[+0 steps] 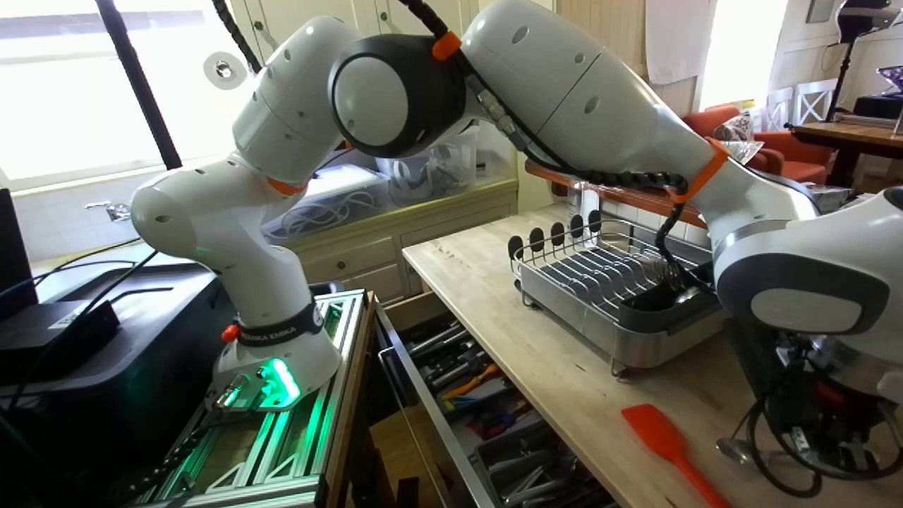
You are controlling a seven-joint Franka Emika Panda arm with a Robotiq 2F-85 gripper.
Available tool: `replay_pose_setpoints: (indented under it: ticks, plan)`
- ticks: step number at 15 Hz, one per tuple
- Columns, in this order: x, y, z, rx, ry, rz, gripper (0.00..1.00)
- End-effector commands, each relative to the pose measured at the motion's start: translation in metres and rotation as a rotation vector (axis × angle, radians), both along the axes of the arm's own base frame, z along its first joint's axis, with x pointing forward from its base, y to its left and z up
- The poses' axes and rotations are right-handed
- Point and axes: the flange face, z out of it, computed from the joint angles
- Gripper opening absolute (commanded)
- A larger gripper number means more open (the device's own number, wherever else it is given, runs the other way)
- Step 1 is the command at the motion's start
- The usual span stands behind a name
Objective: Put the spoon in the tray
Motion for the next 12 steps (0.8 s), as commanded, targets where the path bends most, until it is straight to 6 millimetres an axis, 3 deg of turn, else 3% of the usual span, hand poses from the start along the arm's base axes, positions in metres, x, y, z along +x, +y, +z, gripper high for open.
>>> replay_pose_setpoints:
  ticks: [1,12]
  plan:
    - [0.001,-0.005,0.005,0.008,0.010,0.027,0.00]
    - [-0.001,-0.011,0.033,0.019,0.019,0.106,0.00]
